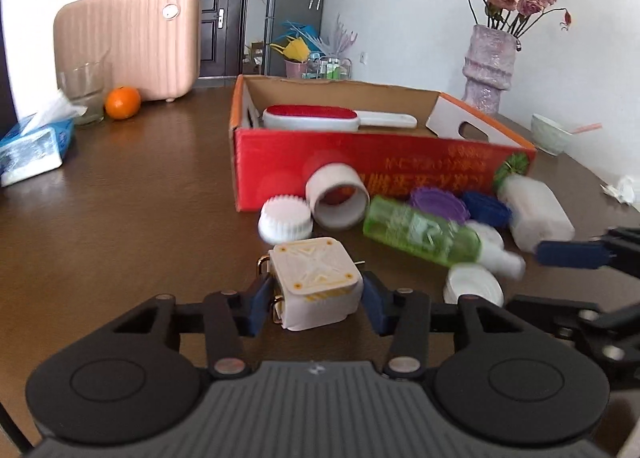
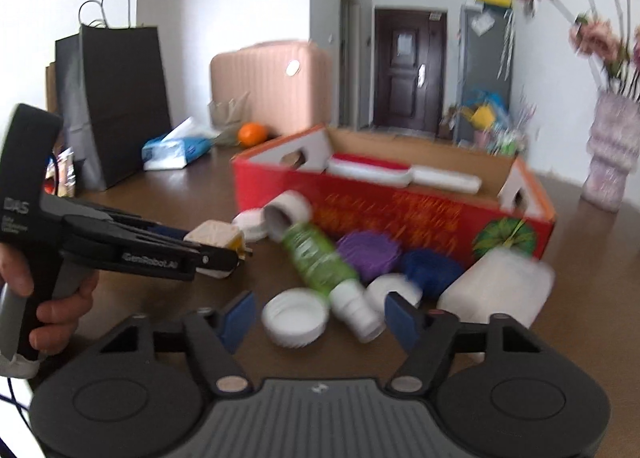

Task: Organize rigid objects
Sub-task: 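Grasp the beige cube plug with left tool while right tool grasps a white bottle cap, then carry the cube plug and white cap into the box and open both tools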

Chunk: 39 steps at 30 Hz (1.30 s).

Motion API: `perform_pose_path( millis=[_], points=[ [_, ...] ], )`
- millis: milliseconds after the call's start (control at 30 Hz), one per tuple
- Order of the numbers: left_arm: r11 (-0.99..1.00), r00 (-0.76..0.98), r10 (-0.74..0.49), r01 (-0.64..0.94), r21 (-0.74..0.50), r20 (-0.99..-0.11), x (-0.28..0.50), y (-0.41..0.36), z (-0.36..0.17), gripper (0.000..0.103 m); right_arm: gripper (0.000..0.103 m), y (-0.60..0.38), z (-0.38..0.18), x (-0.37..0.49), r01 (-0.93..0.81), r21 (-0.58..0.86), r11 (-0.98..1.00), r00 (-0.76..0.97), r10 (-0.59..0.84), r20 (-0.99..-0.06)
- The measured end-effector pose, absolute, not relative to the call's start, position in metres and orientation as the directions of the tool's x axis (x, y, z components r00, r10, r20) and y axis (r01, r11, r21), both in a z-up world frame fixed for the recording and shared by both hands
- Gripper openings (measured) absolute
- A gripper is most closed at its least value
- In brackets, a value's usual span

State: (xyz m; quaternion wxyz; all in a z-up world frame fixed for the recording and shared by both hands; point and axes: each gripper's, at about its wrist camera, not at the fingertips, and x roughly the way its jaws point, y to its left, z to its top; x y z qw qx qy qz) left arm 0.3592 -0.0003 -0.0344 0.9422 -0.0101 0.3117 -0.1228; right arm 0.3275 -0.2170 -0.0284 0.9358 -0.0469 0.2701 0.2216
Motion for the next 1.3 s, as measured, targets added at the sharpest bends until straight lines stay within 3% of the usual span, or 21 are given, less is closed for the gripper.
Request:
perform_pose_path(
  millis=[167, 300, 367, 433, 533, 633, 667, 733, 800, 1033, 1300],
  points=[
    [0.968, 0.768, -0.243, 0.228, -0.101, -0.593, 0.320, 0.009, -0.033, 0.051, 0.063, -0.197, -0.042, 0.329, -0.428, 0.019, 0.903, 0.724, 0.356, -0.591],
    [0.932, 0.718, -0.347, 0.334, -0.138, -0.603, 0.293, 0.004, -0.030, 0.082, 0.059, -0.187, -0.049, 0.339, -0.392, 0.017, 0.920, 0.725, 0.320, -0.610],
    [0.903, 0.697, -0.410, 0.403, -0.152, -0.589, 0.283, 0.004, -0.026, 0.081, 0.046, -0.183, -0.050, 0.342, -0.395, 0.020, 0.919, 0.725, 0.325, -0.607],
    [0.911, 0.734, -0.392, 0.394, -0.122, -0.555, 0.278, 0.010, -0.020, 0.081, 0.039, -0.180, -0.049, 0.344, -0.391, 0.020, 0.920, 0.727, 0.323, -0.606],
    [0.955, 0.798, -0.272, 0.292, -0.050, -0.538, 0.286, 0.017, -0.014, 0.082, 0.039, -0.178, -0.044, 0.342, -0.393, 0.017, 0.919, 0.731, 0.323, -0.601],
    [0.962, 0.795, -0.266, 0.259, -0.090, -0.545, 0.301, 0.019, -0.018, 0.085, 0.039, -0.181, -0.037, 0.333, -0.397, 0.013, 0.918, 0.740, 0.329, -0.586],
    [0.965, 0.792, -0.252, 0.245, -0.089, -0.556, 0.306, 0.016, -0.021, 0.083, 0.039, -0.183, -0.034, 0.330, -0.392, 0.013, 0.920, 0.744, 0.325, -0.584],
    [0.969, 0.789, -0.234, 0.235, -0.073, -0.568, 0.312, 0.010, -0.027, 0.068, 0.039, -0.190, -0.030, 0.322, -0.383, 0.009, 0.924, 0.754, 0.318, -0.575],
    [0.971, 0.779, -0.222, 0.229, -0.064, -0.586, 0.316, 0.006, -0.032, 0.041, 0.039, -0.199, -0.027, 0.312, -0.365, 0.010, 0.931, 0.762, 0.305, -0.572],
    [0.975, 0.784, -0.222, 0.187, -0.120, -0.580, 0.287, 0.014, -0.029, 0.039, 0.039, -0.230, -0.022, 0.276, -0.282, 0.016, 0.959, 0.783, 0.240, -0.574],
    [0.984, 0.843, -0.179, 0.157, -0.086, -0.508, 0.245, 0.017, 0.010, 0.039, 0.039, -0.241, -0.005, 0.235, -0.274, 0.032, 0.961, 0.815, 0.250, -0.522]
  ],
)
